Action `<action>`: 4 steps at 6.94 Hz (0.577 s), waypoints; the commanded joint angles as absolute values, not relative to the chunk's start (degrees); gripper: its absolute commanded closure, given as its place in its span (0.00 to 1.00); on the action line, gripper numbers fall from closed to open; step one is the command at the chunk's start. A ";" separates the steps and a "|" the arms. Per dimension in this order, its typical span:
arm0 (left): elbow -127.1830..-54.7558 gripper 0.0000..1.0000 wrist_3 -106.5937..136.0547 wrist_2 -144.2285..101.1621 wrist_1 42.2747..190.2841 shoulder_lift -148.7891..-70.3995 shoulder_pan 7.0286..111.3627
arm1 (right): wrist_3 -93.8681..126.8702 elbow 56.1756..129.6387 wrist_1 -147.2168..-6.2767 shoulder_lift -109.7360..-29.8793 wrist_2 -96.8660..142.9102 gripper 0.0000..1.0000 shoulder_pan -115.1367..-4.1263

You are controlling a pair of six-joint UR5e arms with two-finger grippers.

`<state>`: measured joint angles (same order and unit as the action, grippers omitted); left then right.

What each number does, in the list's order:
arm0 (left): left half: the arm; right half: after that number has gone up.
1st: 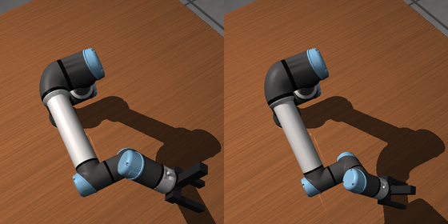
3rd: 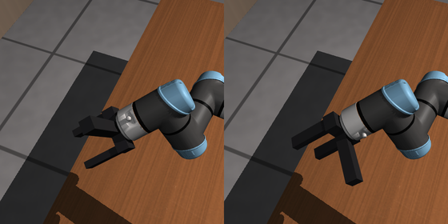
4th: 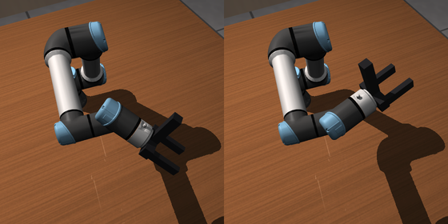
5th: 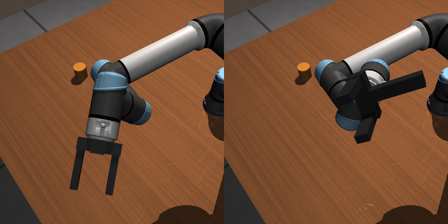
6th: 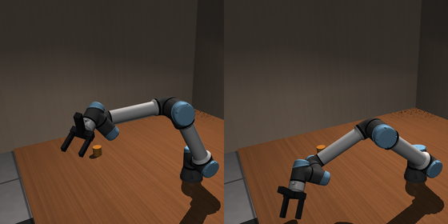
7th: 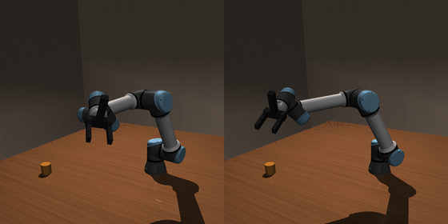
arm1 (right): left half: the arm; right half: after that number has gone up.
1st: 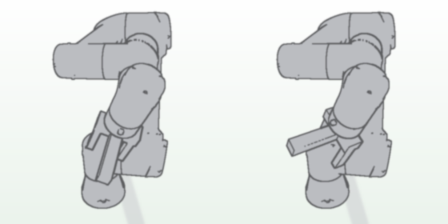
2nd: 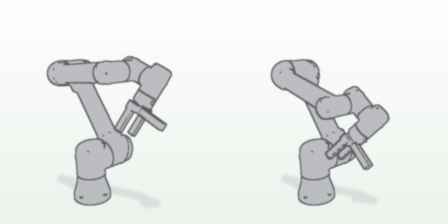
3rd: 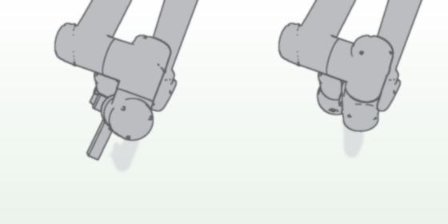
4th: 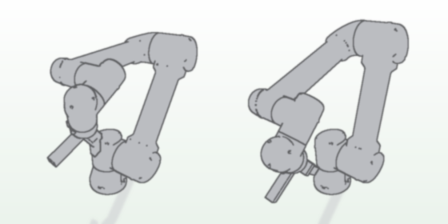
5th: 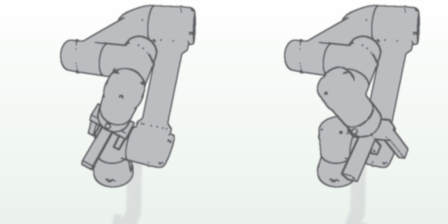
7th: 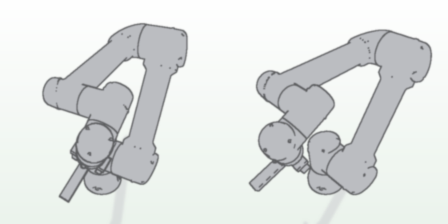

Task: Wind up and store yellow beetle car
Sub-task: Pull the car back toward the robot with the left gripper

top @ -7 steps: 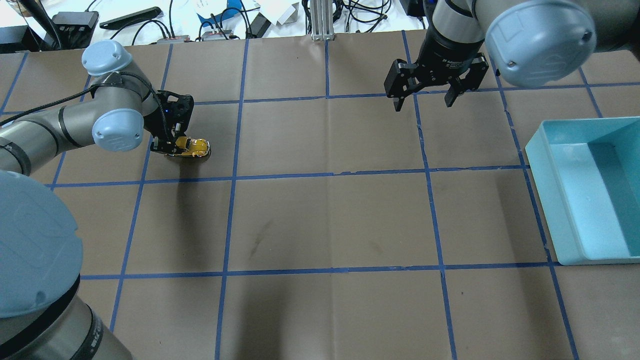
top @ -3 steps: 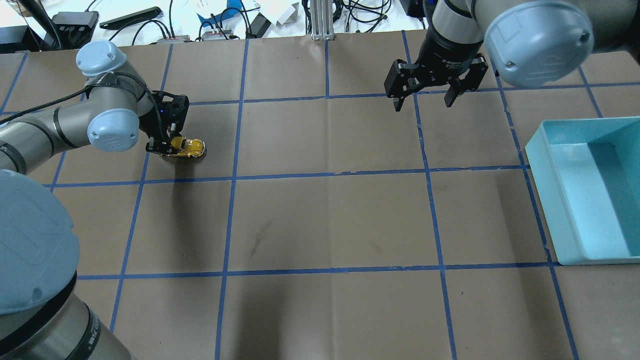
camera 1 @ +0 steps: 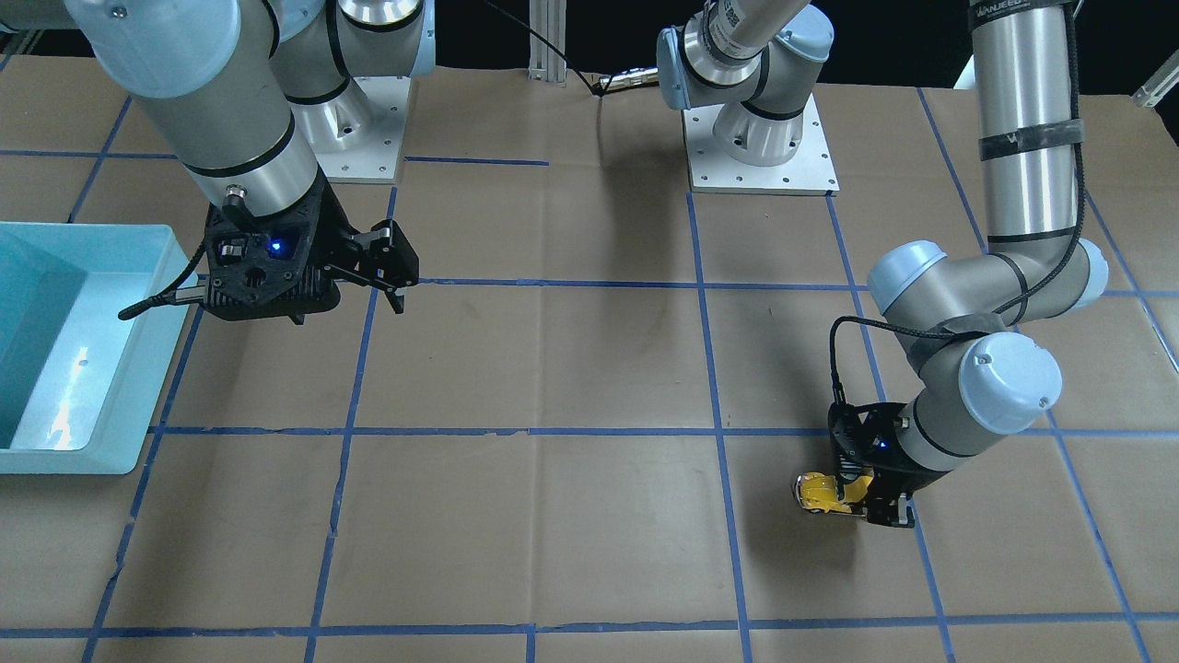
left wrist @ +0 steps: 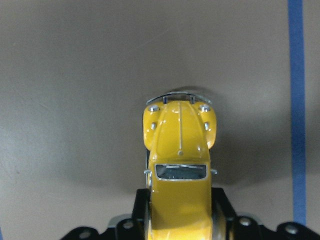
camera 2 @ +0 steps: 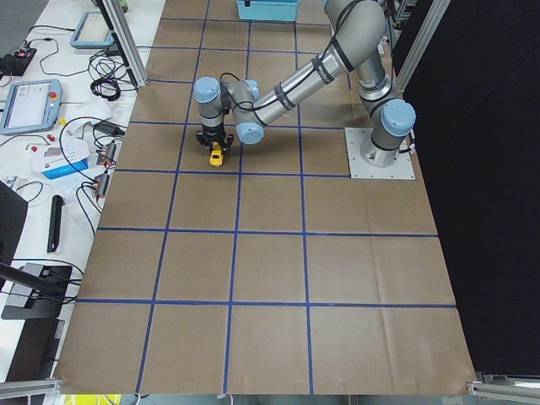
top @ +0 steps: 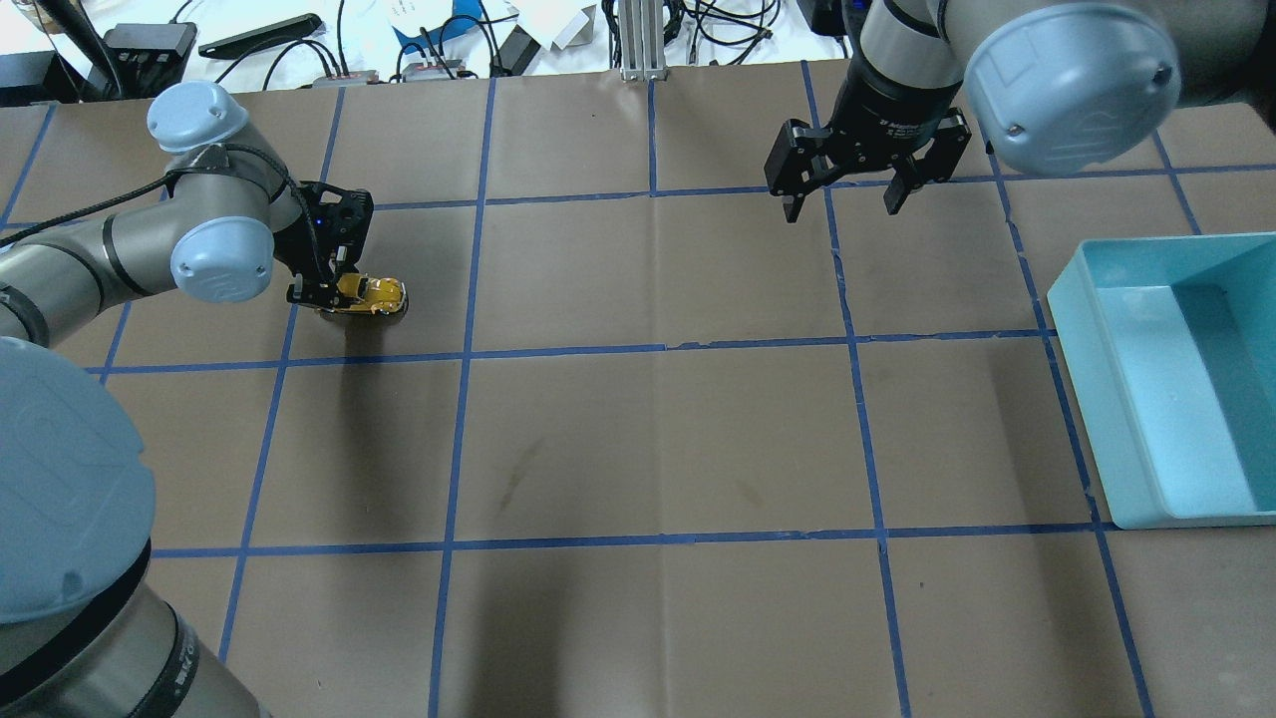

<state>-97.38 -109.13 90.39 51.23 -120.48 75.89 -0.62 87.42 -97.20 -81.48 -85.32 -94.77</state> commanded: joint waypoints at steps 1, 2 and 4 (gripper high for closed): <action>-97.38 0.68 -108.81 90.97 51.24 -120.76 75.85 | -0.62 87.45 -97.21 -81.47 -85.25 0.00 -94.75; -97.30 0.01 -108.20 91.05 51.85 -120.67 75.94 | -0.62 87.45 -97.29 -81.47 -85.25 0.00 -94.75; -95.63 0.00 -107.32 93.76 55.16 -118.84 76.11 | -0.70 87.45 -97.38 -81.47 -85.17 0.00 -94.75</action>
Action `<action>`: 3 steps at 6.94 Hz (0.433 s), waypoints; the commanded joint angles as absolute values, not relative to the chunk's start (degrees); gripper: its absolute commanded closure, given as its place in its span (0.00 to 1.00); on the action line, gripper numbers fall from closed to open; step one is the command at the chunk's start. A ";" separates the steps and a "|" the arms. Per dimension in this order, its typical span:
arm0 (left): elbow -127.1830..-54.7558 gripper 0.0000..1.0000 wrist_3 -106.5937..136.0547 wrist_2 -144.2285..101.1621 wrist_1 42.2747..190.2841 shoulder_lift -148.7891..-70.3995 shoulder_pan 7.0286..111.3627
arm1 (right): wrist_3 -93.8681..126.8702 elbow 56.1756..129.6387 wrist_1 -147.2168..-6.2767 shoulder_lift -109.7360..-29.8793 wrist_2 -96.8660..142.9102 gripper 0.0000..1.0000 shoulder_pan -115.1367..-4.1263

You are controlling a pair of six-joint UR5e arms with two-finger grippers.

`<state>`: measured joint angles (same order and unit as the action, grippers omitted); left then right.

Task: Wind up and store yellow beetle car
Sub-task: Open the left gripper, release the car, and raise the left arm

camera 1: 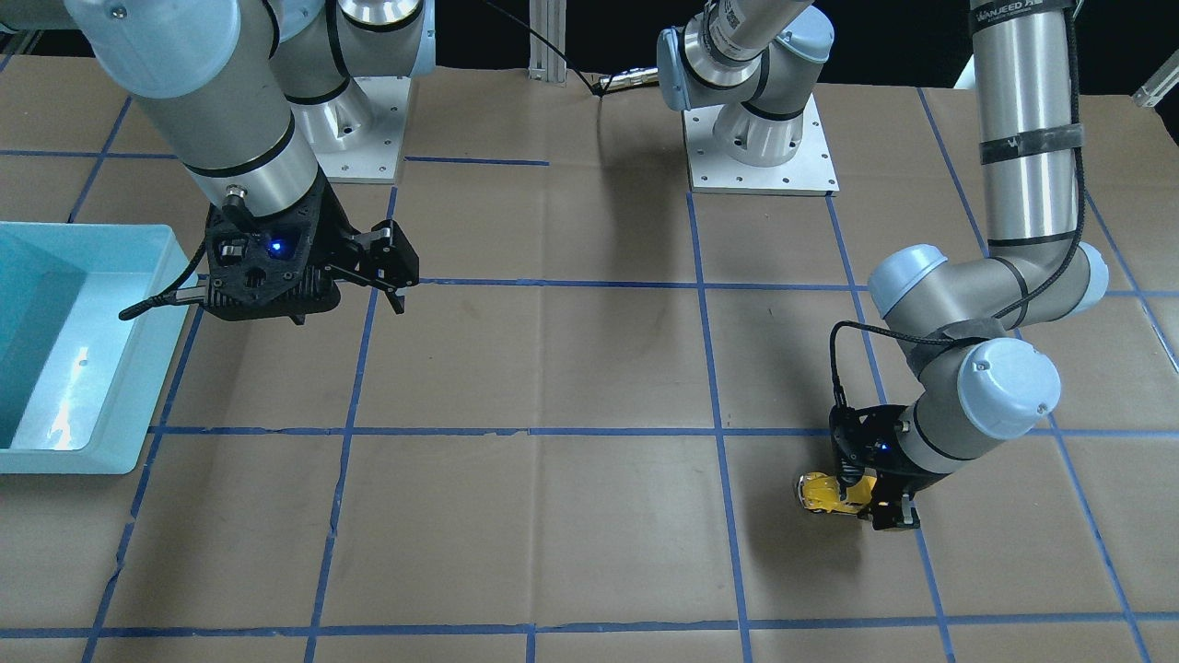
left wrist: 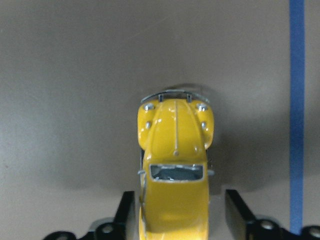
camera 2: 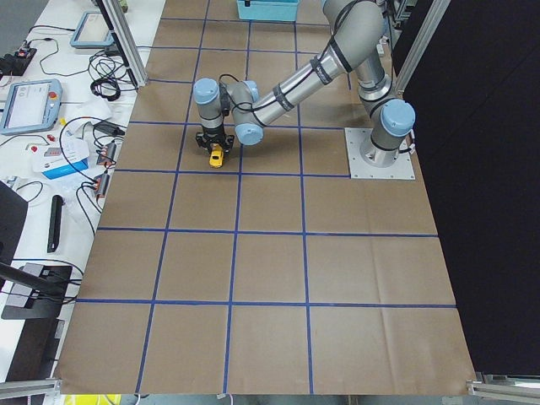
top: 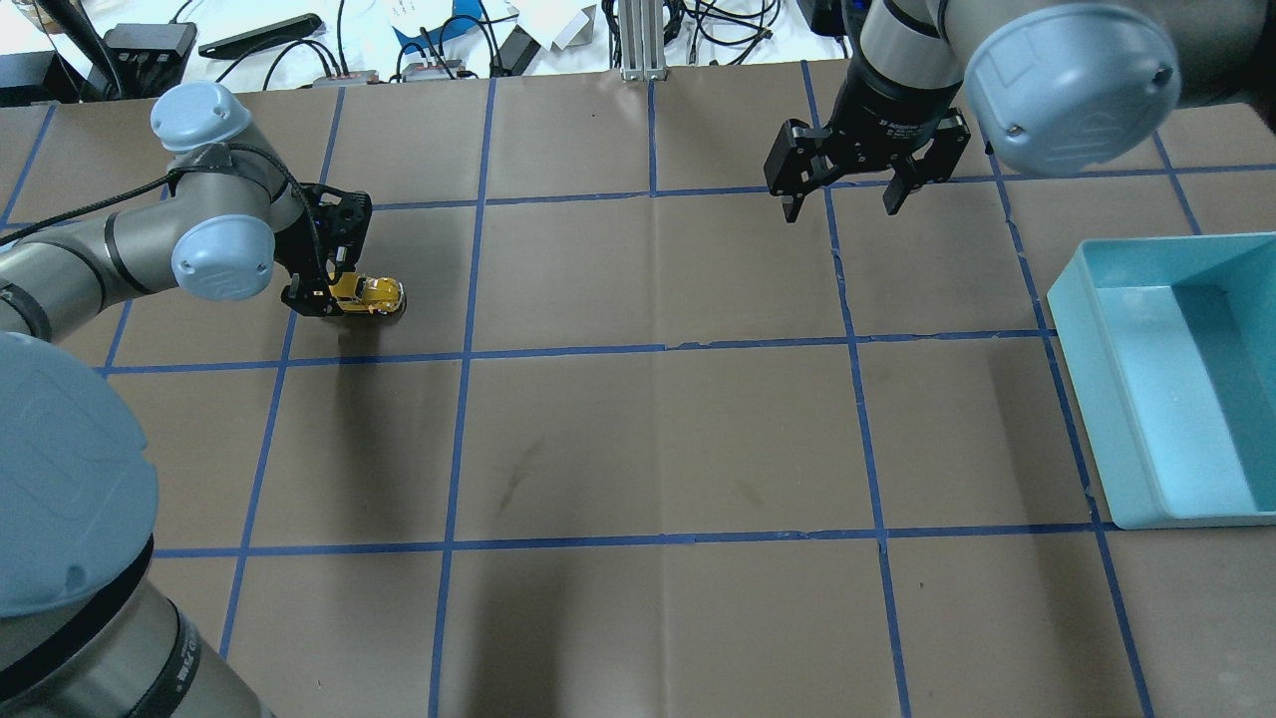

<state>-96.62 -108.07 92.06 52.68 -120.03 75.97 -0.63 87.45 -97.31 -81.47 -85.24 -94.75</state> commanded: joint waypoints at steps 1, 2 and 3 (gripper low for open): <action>-94.41 0.00 -103.49 93.78 60.24 -115.78 77.24 | -0.70 87.45 -97.30 -81.47 -85.08 0.00 -94.83; -91.70 0.00 -97.88 93.34 69.52 -111.84 77.95 | -0.70 87.45 -97.29 -81.47 -85.08 0.00 -94.75; -88.89 0.00 -91.65 93.17 76.83 -108.40 79.70 | -0.70 87.45 -97.29 -81.47 -85.08 0.00 -94.83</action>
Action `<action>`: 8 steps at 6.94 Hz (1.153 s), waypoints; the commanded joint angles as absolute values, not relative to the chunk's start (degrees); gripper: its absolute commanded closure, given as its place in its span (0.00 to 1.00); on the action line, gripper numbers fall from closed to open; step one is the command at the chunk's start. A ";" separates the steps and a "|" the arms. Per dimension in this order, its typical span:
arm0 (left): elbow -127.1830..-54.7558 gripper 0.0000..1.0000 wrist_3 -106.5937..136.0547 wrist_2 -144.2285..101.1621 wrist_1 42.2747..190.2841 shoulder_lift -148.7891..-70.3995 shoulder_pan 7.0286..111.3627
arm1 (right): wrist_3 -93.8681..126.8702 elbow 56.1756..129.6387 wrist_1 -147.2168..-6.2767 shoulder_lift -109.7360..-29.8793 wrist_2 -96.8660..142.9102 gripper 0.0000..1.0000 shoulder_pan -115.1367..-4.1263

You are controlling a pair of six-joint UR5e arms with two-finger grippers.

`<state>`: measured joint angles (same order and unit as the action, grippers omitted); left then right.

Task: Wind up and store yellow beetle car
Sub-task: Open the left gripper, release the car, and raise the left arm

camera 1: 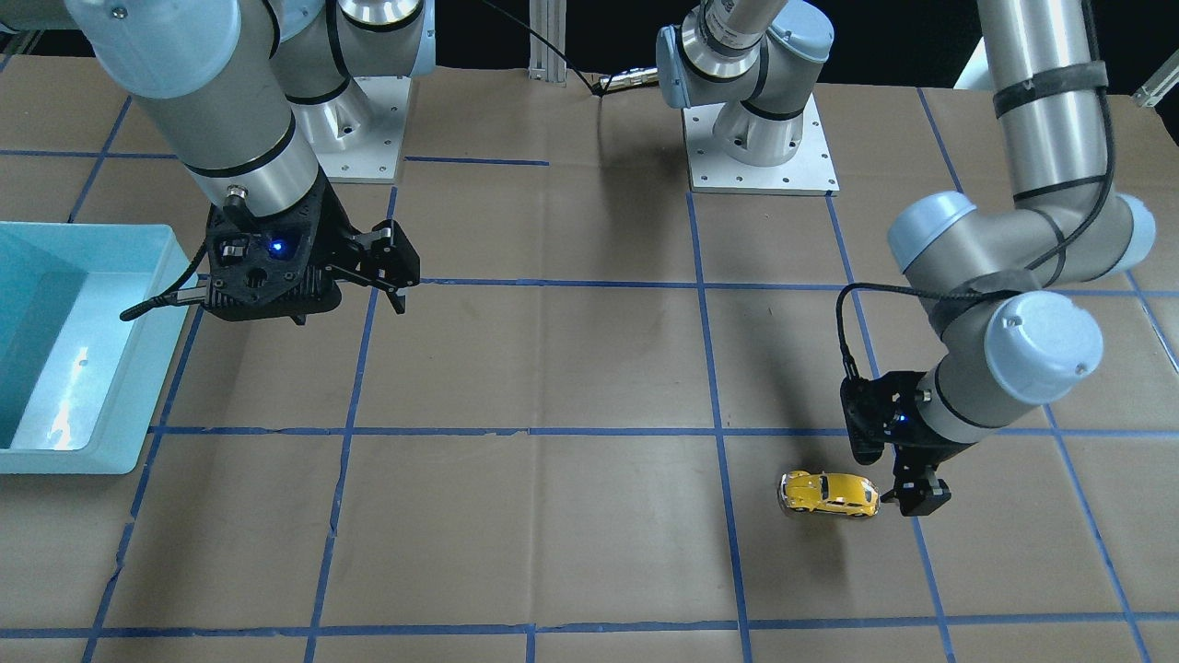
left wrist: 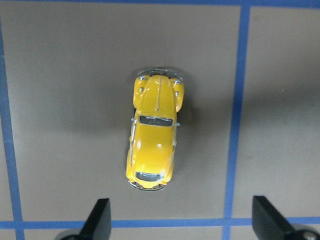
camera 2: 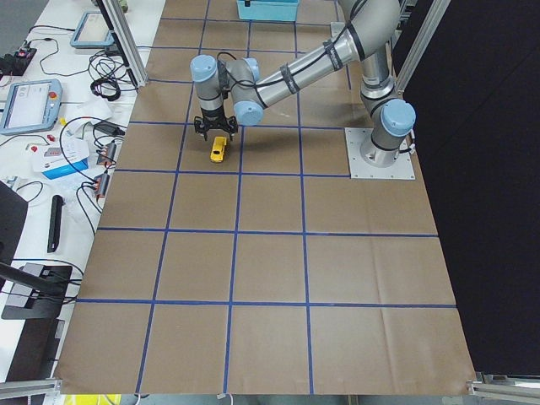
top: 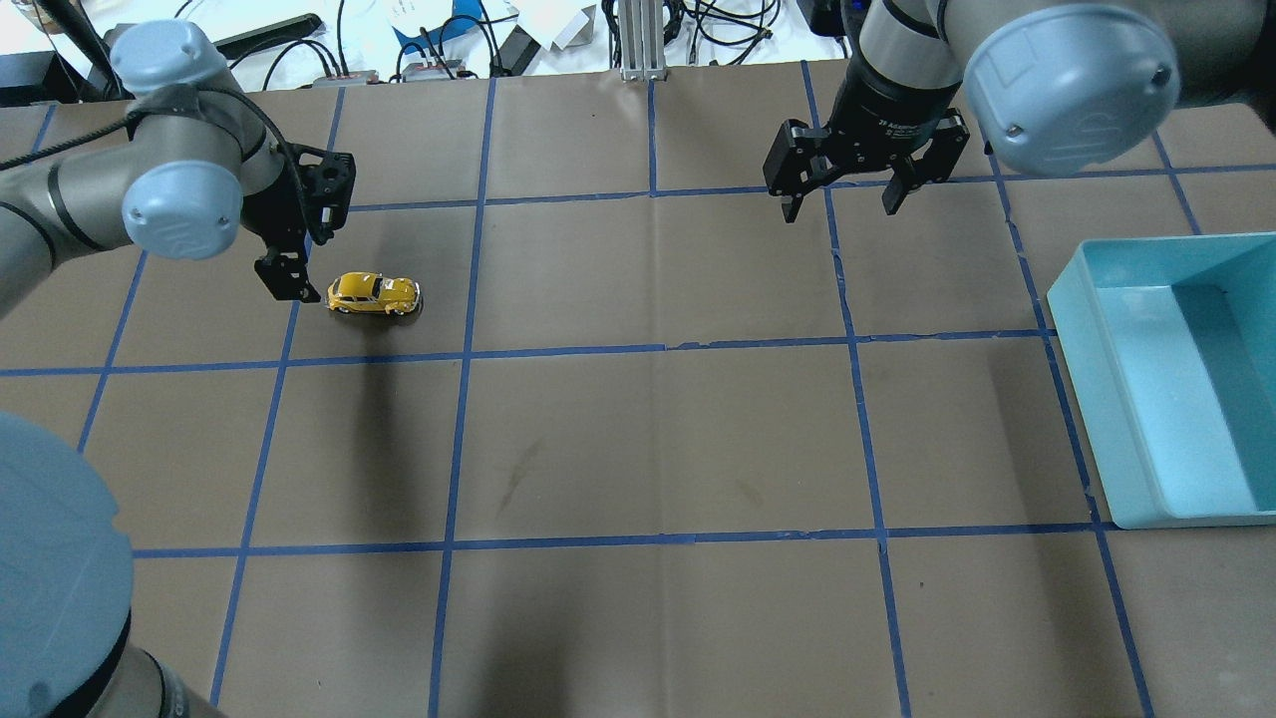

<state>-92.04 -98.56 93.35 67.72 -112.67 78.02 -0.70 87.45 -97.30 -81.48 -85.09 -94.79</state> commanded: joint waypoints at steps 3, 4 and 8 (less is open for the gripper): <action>-84.29 0.00 -67.66 93.25 89.45 -102.15 84.36 | -0.70 87.45 -97.29 -81.47 -85.34 0.00 -94.75; -84.20 0.00 -57.58 92.90 91.13 -100.13 85.07 | -0.70 87.45 -97.29 -81.47 -85.34 0.00 -94.75; -82.80 0.00 -11.67 89.49 90.35 -97.82 87.80 | -0.70 87.45 -97.29 -81.47 -85.43 0.00 -94.75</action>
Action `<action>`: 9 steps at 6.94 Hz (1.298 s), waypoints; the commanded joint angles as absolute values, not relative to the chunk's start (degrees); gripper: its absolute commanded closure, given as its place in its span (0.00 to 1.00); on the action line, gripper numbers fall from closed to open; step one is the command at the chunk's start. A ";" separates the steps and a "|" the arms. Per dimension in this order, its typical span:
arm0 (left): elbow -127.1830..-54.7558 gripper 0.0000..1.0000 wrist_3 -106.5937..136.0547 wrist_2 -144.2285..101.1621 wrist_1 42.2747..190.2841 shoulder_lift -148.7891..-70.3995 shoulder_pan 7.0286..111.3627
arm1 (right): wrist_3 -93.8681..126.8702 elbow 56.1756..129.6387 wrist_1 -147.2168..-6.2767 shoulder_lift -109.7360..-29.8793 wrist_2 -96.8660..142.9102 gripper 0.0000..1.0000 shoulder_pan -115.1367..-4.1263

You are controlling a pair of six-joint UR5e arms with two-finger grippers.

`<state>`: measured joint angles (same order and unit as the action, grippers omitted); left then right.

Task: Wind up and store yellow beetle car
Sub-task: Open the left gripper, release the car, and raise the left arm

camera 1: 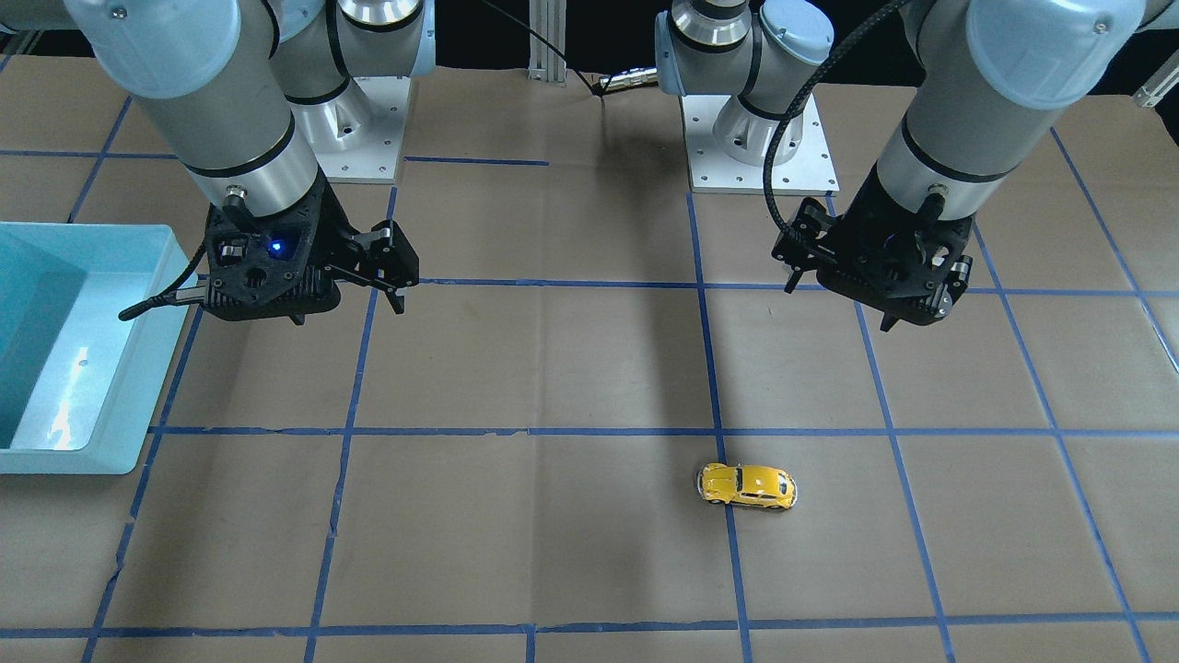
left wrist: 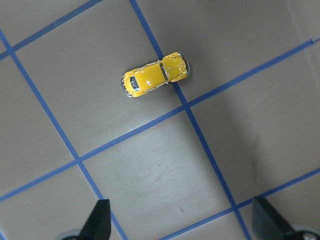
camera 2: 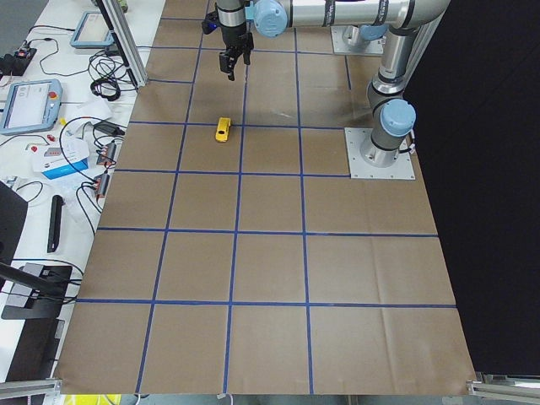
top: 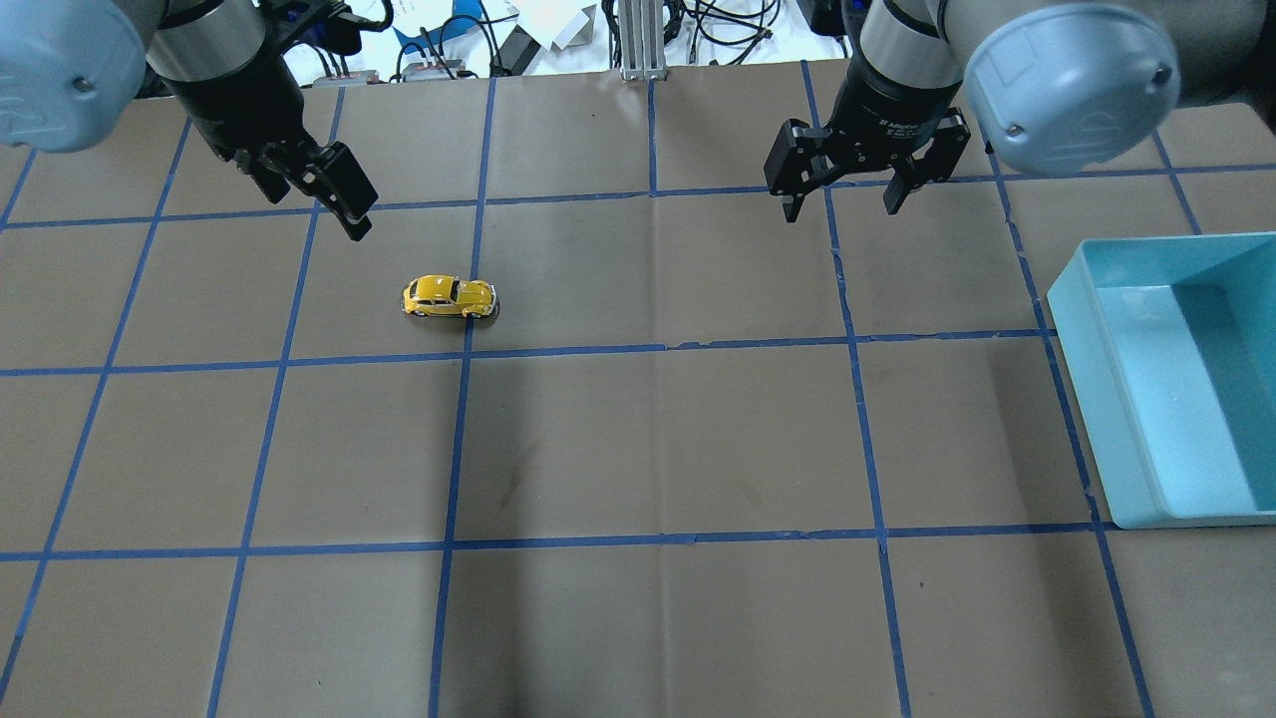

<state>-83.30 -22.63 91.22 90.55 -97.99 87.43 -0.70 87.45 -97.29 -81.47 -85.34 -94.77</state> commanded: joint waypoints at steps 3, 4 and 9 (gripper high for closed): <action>-82.79 0.00 -10.99 90.26 90.53 -96.95 87.98 | -0.79 87.45 -97.38 -81.47 -85.52 0.00 -94.75; -83.14 0.00 -10.99 90.18 90.53 -96.68 87.98 | -0.79 87.45 -97.38 -81.47 -85.52 0.00 -94.75; -83.67 0.00 -11.07 90.17 90.53 -96.33 87.98 | -0.70 87.45 -97.64 -81.47 -85.69 0.00 -94.75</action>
